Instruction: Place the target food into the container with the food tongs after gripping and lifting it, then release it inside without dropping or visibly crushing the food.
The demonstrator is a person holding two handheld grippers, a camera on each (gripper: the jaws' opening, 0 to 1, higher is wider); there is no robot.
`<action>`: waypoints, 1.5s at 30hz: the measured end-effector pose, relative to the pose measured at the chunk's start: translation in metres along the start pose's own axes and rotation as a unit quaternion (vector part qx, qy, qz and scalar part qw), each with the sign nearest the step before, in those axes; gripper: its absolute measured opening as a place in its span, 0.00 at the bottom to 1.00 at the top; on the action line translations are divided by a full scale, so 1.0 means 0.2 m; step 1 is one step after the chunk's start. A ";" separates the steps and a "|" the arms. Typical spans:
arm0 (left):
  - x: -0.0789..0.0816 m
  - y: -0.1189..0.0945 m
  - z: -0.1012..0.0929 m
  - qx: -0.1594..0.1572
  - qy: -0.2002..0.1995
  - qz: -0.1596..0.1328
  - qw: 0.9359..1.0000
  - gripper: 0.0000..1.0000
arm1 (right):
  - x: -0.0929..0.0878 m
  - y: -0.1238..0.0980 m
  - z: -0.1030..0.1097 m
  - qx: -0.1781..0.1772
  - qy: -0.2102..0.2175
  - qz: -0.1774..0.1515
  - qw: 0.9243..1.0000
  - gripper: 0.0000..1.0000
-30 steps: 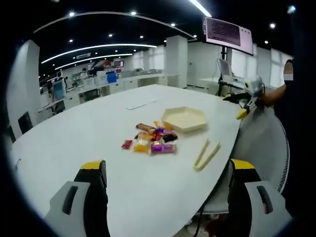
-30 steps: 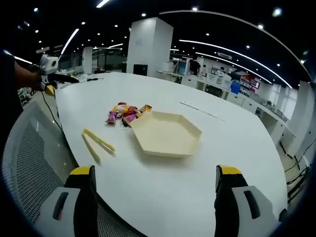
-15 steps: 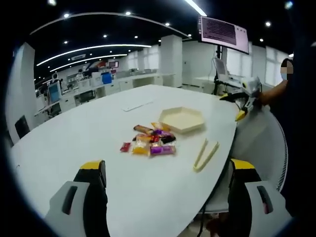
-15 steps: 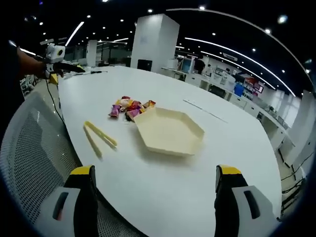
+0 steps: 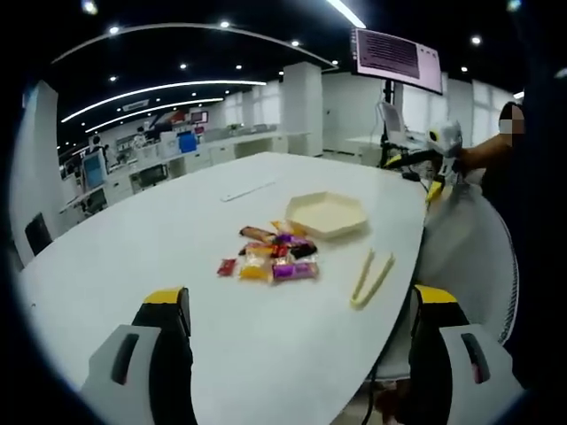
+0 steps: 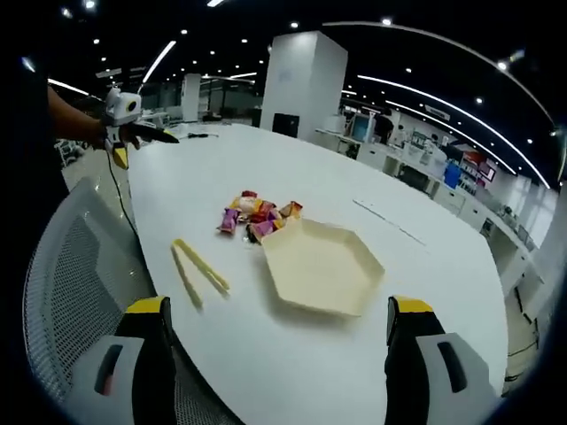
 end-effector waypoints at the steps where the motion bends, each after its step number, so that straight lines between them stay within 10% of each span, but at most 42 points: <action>1: 0.00 0.00 0.00 0.000 -0.003 -0.002 1.000 0.99 | 0.02 0.02 0.00 0.004 -0.003 -0.004 1.000 0.99; 9: 0.00 0.00 0.01 -0.008 -0.009 0.000 1.000 0.99 | 0.18 0.18 0.02 0.086 -0.033 -0.012 0.996 0.96; 21: 0.01 0.01 -0.01 -0.019 -0.012 -0.001 1.000 0.99 | 0.16 0.35 0.08 0.149 -0.041 0.017 0.988 0.80; 45: 0.03 0.08 -0.05 -0.040 -0.001 0.014 0.999 0.99 | -0.17 0.63 0.27 0.255 -0.062 0.102 0.960 0.60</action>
Point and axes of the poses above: the point that each gripper's makers call its tool centre point, and the gripper's own axes: y roughly forward along the fingers, z roughly to its left, x roughly out of its top, the point moved 9 cm from there along -y, roughly backward along the fingers, and after that the axes turned 10 degrees about -z, right-handed, at the moved point
